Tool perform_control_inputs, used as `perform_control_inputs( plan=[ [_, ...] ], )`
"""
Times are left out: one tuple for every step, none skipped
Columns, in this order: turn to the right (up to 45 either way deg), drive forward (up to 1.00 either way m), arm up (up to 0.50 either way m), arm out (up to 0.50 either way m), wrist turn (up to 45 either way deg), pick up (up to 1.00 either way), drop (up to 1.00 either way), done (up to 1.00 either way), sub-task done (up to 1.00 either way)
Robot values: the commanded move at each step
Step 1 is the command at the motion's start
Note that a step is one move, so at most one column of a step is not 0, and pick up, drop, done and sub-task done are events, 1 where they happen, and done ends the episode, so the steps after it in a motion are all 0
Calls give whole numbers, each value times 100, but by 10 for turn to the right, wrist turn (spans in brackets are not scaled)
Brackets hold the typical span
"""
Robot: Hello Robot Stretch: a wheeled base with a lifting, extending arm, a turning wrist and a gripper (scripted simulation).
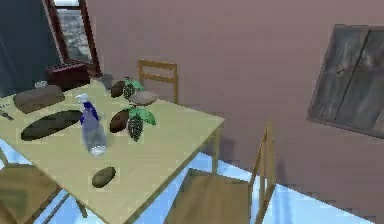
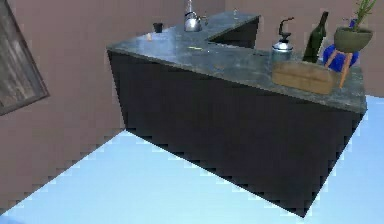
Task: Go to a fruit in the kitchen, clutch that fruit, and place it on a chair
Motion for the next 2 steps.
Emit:
perform_control_inputs(
  plan=[
    [-450,0,0,0,0,0,0,0,0],
    [-450,0,0,0,0,0,0,0,0]
  ],
)
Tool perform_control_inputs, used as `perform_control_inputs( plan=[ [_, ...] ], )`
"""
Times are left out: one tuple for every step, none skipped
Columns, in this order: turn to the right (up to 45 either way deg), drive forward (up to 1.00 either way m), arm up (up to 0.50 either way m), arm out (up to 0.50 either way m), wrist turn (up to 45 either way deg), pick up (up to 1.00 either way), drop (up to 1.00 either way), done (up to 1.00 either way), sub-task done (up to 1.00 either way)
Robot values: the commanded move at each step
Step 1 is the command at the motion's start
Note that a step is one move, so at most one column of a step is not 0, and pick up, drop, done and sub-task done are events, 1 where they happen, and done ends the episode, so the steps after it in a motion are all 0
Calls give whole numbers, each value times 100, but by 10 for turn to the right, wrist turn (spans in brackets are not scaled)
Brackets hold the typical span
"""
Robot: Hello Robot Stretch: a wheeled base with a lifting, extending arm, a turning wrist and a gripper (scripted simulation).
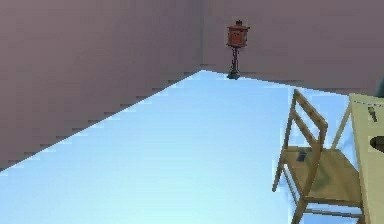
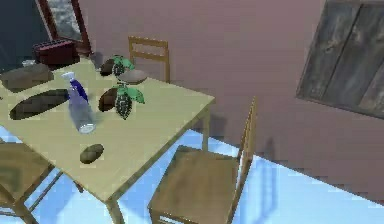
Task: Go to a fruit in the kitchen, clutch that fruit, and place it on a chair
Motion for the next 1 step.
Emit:
perform_control_inputs(
  plan=[
    [-180,0,0,0,0,0,0,0,0]
  ],
)
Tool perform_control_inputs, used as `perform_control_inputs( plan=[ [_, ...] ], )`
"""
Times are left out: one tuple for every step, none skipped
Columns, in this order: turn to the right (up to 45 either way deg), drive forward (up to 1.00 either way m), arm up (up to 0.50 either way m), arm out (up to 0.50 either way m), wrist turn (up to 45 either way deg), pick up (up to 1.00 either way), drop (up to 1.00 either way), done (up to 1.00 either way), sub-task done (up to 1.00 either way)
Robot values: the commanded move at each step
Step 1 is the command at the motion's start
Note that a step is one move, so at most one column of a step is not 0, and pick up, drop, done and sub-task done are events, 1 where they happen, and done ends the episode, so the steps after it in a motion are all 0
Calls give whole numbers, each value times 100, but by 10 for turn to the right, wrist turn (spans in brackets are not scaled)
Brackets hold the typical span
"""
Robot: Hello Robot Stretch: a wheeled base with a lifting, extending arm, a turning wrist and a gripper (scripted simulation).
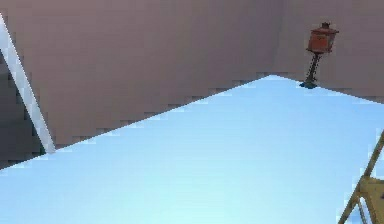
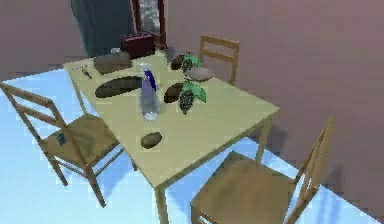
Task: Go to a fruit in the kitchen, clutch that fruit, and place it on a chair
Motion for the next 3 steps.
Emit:
perform_control_inputs(
  plan=[
    [450,0,0,0,0,0,0,0,0],
    [450,0,0,0,0,0,0,0,0],
    [60,0,0,0,0,0,0,0,0]
  ],
)
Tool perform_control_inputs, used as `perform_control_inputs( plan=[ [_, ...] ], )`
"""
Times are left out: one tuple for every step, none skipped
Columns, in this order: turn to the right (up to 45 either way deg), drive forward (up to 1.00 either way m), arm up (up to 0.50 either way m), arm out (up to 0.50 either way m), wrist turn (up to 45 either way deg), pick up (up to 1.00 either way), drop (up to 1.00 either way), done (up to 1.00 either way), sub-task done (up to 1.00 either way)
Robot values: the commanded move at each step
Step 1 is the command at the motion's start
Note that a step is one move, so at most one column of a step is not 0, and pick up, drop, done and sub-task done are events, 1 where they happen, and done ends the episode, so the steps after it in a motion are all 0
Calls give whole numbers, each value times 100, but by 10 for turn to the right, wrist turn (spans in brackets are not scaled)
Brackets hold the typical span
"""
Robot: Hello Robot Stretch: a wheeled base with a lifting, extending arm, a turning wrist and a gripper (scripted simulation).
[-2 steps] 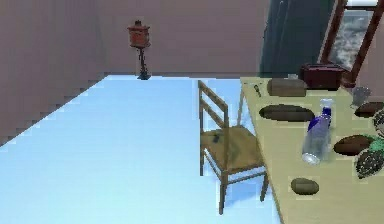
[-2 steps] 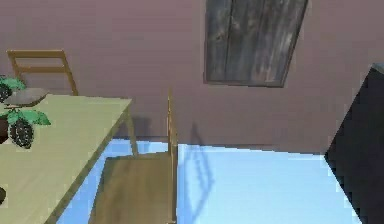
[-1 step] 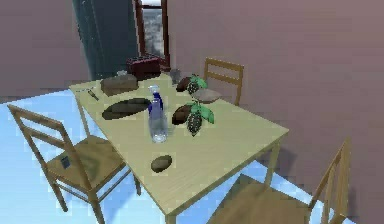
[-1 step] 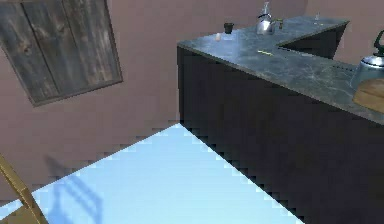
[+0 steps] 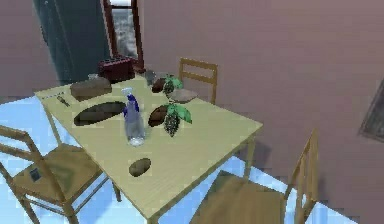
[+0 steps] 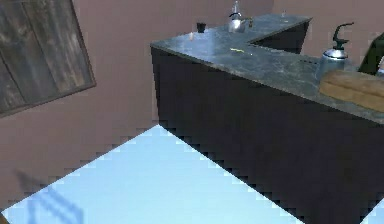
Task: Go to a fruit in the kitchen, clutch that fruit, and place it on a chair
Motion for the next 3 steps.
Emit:
perform_control_inputs(
  plan=[
    [0,30,0,0,0,0,0,0,0],
    [-450,0,0,0,0,0,0,0,0],
    [-450,0,0,0,0,0,0,0,0]
  ],
)
